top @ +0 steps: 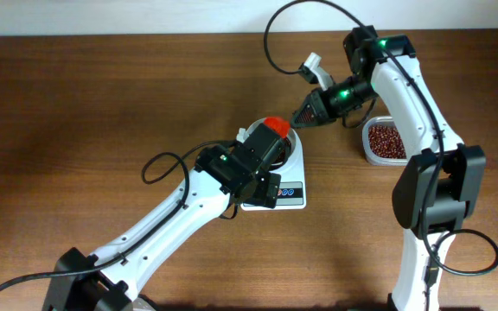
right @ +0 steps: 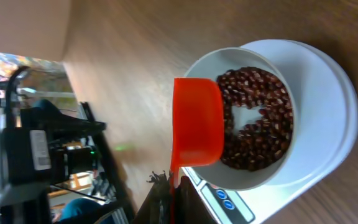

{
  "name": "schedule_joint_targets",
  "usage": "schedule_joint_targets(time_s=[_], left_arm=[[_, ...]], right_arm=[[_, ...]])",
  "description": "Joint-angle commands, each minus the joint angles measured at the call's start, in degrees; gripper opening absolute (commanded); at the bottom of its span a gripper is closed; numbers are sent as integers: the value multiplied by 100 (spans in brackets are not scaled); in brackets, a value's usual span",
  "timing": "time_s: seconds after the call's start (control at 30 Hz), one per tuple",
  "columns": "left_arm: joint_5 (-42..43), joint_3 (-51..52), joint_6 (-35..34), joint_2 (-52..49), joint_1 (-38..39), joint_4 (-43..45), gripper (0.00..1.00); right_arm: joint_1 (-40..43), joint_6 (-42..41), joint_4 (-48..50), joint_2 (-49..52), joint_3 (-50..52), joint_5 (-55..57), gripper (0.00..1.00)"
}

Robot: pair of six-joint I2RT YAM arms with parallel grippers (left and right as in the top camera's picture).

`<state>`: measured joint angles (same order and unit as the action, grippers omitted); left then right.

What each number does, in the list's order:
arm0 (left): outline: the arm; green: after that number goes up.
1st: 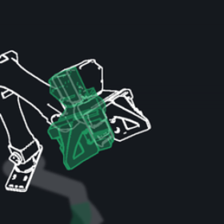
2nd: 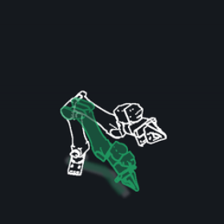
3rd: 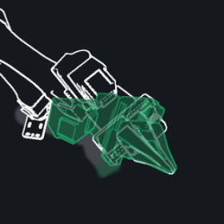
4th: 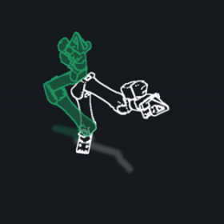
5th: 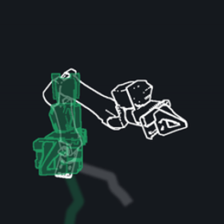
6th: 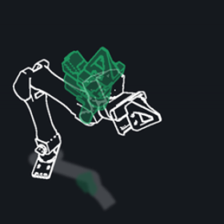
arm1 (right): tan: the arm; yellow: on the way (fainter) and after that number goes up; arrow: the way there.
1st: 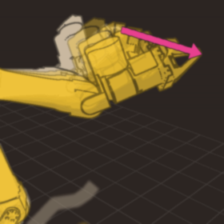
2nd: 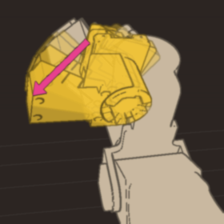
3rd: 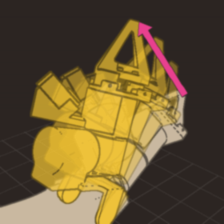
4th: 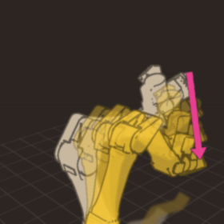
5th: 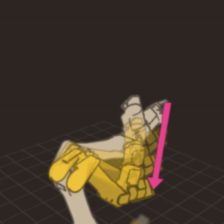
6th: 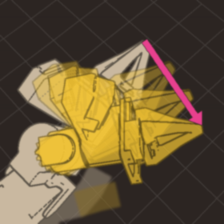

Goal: Scoop item into bowl and weigh 50g on scale
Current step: 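Withdraw the empty scoop back toward the bean tub with the right gripper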

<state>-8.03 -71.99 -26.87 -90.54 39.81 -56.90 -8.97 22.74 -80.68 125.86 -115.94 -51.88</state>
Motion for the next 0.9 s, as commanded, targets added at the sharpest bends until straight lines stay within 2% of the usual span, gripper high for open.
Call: schedule_joint_targets(time_s=[0.0,0.13,0.3,0.67,0.87], left_arm=[[-103,48,-28,26,15,7,99],[-101,50,-28,26,17,9,99],[-101,48,-28,26,17,7,99],[-103,50,-28,26,17,7,99],[-103,50,-28,26,15,7,99]], right_arm=[[114,31,-61,116,48,-450,4],[393,33,-264,116,48,-920,4],[901,33,-468,116,48,-944,4],[2343,35,-568,116,48,-898,4],[3305,35,-1123,116,48,-896,4]])
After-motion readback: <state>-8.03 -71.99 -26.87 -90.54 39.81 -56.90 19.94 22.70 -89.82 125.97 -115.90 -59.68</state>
